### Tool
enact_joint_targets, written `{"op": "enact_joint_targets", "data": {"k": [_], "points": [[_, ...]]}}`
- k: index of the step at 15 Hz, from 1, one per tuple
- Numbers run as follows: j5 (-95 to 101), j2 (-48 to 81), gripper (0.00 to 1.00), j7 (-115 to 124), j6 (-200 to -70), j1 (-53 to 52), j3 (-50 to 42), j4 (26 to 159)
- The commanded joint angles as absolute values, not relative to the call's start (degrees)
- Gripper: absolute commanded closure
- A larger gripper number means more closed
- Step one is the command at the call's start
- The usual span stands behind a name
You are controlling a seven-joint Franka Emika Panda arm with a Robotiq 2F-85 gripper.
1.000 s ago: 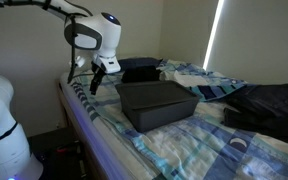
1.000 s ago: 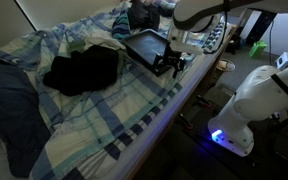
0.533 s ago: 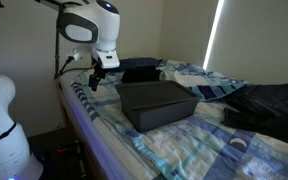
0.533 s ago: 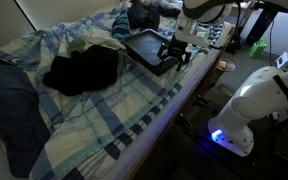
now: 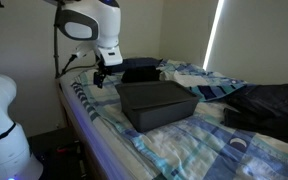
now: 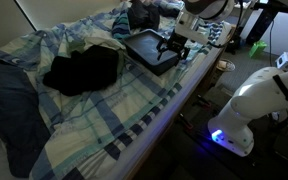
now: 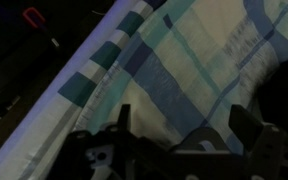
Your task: Remove the lid from the bowl and put it on the bed
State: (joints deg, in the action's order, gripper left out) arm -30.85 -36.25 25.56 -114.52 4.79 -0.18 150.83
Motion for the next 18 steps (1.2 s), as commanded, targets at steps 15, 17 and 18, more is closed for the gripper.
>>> {"op": "enact_joint_targets", "data": {"k": [15,17,18], "points": [[-48.62,-30.8,0.0,37.45,-142.62,0.24,5.69,159.63],[-51.99,-30.83,0.0,36.79,-146.81,-1.24,6.53,160.21],[-53.16,-30.87,0.0,36.56,-148.44,-1.66,6.8,160.18]]}}
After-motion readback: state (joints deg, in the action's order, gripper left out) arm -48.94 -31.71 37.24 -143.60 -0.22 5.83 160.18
